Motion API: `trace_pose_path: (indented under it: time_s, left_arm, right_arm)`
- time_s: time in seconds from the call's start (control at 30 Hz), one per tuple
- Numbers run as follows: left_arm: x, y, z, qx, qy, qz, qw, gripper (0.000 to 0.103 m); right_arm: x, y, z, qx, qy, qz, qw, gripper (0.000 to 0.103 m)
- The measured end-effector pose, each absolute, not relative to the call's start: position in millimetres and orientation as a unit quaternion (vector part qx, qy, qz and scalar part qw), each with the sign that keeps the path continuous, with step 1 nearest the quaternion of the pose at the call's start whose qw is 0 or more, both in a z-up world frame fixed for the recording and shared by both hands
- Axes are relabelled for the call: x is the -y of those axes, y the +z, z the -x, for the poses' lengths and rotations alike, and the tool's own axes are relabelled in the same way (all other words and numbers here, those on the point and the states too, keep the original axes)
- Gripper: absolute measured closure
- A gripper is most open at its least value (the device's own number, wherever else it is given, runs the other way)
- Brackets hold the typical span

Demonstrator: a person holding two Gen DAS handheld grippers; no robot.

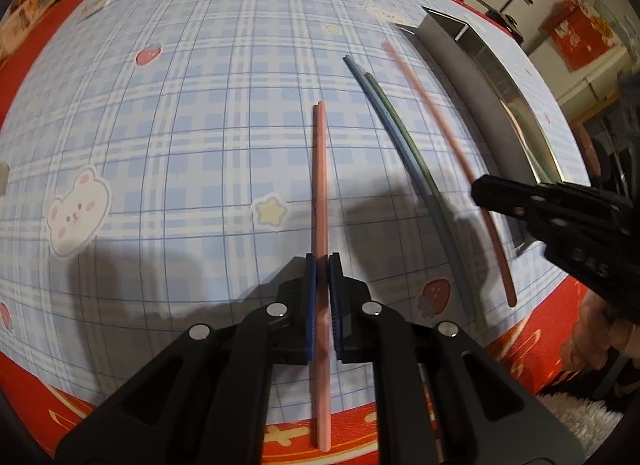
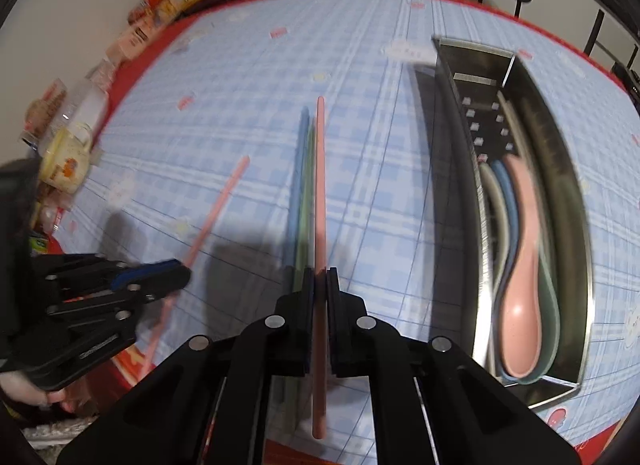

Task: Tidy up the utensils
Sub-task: 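Lift and carry both pink chopsticks over the steel caddy with both tools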

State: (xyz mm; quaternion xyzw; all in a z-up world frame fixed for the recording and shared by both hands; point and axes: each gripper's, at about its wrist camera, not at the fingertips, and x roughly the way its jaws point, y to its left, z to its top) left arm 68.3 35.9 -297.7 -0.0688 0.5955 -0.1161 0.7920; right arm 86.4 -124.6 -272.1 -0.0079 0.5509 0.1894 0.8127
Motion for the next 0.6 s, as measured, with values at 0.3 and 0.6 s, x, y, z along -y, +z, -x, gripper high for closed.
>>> trace_pose_path:
  time_s: [0.3, 0.6]
  left_arm:
    - [-59.1, -275.7, -74.5, -0.578, -0.124, 0.176, 0.788, 0.093]
    - [-38.8, -253.4, -77.9, -0.566, -0.163, 0.183, 0.787, 0.093]
  right_arm:
    - [161.7, -243.0, -69.0, -0.515, 0.185, -0.047, 0.836, 0.097]
    - [194.9, -234.3, -55.4, -0.498, 0.161, -0.085, 0.848, 0.097]
